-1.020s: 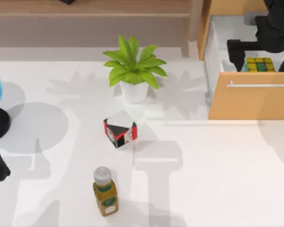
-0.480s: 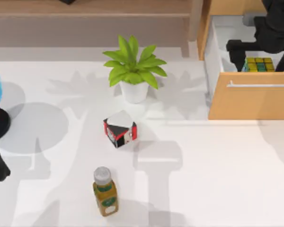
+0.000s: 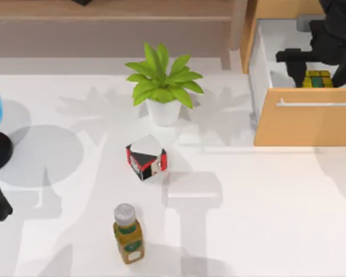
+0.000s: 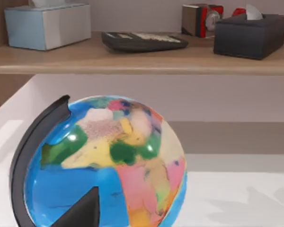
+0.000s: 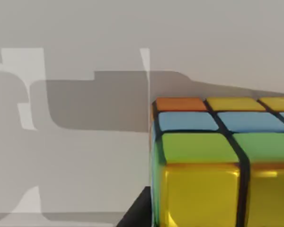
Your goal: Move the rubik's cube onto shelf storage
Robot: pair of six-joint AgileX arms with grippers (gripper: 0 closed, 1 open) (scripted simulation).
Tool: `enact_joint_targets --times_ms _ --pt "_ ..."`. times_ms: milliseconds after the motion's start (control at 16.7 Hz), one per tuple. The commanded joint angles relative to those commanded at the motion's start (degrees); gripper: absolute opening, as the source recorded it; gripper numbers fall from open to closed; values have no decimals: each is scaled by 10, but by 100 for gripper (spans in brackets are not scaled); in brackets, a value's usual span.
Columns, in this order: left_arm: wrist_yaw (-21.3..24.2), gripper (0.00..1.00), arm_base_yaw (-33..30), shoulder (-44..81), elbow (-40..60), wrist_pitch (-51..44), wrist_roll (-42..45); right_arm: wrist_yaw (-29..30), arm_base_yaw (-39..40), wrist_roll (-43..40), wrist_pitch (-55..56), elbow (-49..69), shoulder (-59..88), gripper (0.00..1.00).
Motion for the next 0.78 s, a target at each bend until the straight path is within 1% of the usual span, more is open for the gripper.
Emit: enact_joint_targets --times_ms 120,180,780 --pt "0 100 0 0 0 0 0 0 0 0 0 0 0 2" --pt "0 100 0 0 0 0 0 0 0 0 0 0 0 0" --pt "0 100 0 0 0 0 0 2 2 2 -4 -1 -2 0"
